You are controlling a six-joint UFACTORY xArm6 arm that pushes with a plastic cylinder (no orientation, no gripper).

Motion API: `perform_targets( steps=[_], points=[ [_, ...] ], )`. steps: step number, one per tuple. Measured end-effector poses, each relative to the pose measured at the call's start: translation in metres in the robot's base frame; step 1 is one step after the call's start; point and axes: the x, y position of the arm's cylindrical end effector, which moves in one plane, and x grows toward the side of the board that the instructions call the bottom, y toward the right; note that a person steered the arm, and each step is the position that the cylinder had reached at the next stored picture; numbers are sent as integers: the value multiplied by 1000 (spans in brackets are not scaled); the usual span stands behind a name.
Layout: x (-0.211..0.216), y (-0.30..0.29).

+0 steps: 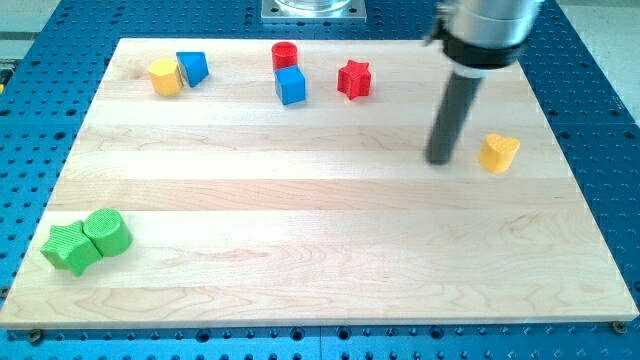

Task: Push the hexagon parallel to the cube

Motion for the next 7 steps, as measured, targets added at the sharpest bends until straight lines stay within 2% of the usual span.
perform_targets(
  steps=[1,4,5,7],
  points=[
    [2,-24],
    [2,-28],
    [1,-162],
    [-28,-337]
  ],
)
